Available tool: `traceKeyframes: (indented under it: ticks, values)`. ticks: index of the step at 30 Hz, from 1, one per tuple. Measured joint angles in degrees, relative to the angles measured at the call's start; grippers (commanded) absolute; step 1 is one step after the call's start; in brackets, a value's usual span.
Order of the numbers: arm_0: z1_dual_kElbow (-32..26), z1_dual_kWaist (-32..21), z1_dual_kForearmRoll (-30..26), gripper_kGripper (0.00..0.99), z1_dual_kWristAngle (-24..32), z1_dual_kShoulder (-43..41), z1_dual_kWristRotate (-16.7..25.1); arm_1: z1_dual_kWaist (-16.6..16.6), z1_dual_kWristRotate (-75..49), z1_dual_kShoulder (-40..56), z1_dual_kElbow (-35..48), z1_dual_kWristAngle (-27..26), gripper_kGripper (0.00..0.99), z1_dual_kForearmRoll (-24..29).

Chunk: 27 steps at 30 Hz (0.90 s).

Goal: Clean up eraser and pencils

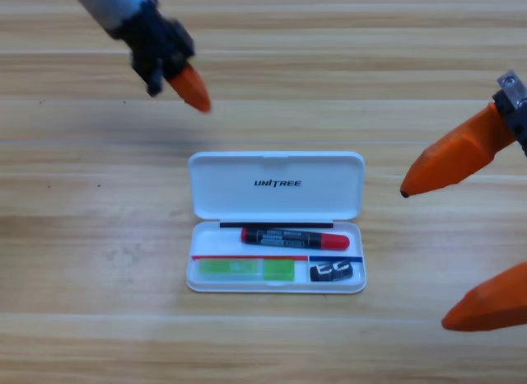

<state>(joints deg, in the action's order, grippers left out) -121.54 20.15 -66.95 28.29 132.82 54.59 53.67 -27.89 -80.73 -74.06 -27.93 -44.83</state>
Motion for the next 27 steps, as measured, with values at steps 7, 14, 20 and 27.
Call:
traceKeyframes:
  ticks: [7,14,20,27]
  values:
    - [-2.0,-0.2,-2.7,0.000,6.2,6.1,0.6,0.0,0.5,0.0,0.3,-0.4,0.986,0.0]
    - [-2.0,-0.1,-4.6,0.000,7.8,6.1,0.7,0.0,1.0,0.0,0.3,-0.6,0.988,0.1]
    - [-0.4,0.5,-6.1,0.000,8.4,6.0,1.3,0.0,1.1,0.0,0.3,-1.3,0.988,0.3]
    - [1.8,3.0,-6.1,0.000,8.4,6.0,1.5,0.0,1.3,0.0,0.3,-2.1,0.988,0.3]
